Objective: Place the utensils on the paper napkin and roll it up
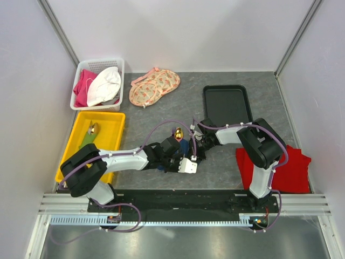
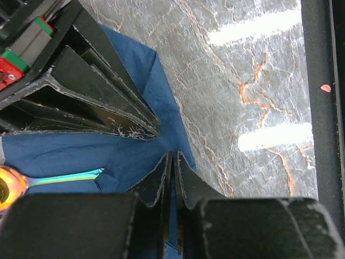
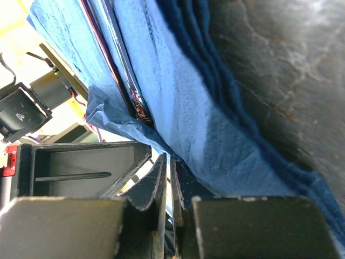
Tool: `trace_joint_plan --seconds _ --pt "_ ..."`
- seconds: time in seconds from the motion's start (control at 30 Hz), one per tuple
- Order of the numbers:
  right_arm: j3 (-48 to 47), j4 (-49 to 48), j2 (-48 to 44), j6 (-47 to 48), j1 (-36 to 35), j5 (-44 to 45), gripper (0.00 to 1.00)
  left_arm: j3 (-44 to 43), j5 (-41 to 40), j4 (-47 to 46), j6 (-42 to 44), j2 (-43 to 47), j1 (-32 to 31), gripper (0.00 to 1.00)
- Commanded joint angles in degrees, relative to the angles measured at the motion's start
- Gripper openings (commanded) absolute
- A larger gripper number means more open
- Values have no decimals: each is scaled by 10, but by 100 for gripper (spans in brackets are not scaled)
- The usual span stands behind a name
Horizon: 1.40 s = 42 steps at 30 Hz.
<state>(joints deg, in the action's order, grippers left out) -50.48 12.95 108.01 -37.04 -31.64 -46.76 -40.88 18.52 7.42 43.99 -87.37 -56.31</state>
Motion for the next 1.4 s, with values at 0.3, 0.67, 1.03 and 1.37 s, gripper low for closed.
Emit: trace_joint_plan --seconds 0.3,0.67,1.03,1.37 --pt "-17 15 8 28 5 29 13 -3 -23 62 17 51 -2 12" --pt "-25 23 7 38 6 32 13 9 -37 77 37 28 2 12" --pt "-27 29 8 51 9 39 13 12 -45 109 30 35 2 13" --pt "-30 34 7 61 9 51 13 36 -62 134 24 83 9 14"
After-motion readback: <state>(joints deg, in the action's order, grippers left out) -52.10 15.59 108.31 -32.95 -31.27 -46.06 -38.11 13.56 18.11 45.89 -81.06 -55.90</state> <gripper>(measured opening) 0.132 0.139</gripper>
